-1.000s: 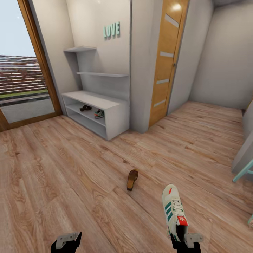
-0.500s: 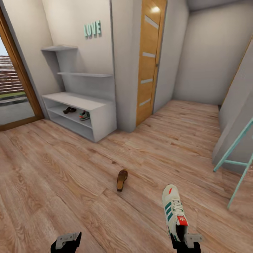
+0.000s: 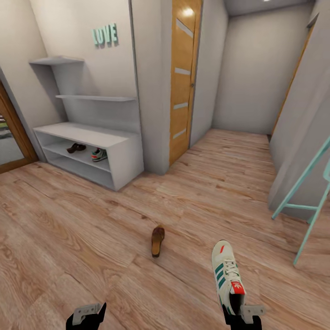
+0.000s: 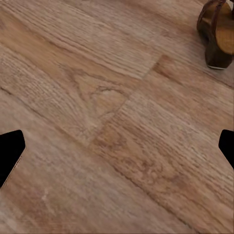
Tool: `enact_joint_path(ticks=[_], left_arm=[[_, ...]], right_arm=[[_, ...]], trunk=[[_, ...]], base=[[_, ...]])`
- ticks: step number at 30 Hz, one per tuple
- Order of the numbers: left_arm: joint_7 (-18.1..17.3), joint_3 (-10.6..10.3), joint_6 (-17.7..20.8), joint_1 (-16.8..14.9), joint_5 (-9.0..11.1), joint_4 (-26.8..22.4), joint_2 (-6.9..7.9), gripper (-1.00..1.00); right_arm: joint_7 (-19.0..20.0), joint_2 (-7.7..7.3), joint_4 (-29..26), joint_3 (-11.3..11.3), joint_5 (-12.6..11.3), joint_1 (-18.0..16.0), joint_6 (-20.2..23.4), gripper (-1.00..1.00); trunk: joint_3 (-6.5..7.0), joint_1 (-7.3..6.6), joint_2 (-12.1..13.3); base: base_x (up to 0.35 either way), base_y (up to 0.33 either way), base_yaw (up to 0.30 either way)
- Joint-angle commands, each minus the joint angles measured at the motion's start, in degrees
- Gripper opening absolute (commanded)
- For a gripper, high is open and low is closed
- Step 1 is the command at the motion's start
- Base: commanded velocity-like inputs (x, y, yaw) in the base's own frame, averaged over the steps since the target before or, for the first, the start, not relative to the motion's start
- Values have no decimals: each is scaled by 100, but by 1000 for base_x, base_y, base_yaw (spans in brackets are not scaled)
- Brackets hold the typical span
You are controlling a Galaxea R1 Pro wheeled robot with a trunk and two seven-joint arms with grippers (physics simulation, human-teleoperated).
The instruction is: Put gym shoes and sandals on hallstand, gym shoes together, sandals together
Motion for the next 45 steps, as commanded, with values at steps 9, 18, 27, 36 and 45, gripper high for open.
enact_joint_path(ticks=[9,18,27,36,45], left_arm=[[-39,41,-26,-5,-54,4,-5,100],[-36,41,-28,-5,-54,4,-5,100],[-33,41,-24,-5,-49,4,0,100],[-35,41,-24,-5,-49,4,0,100],[-33,41,-26,-5,-46,4,3,100]], right_arm=[[25,-13,12,28,-24,-3,-20,-100],[23,-14,8,33,-34,-3,-20,-100],[8,-6,4,33,-48,-3,-12,-100],[6,-5,4,28,-46,-3,-11,-100],[7,-5,4,26,-47,-3,-11,-100]], trunk=[[-5,-1,-2],[-5,-1,-2],[7,-1,-2],[37,-1,-2],[67,-1,-2]], base=[[20,31,-11],[1,1,0],[55,63,-71],[130,245,-230],[133,284,-251]])
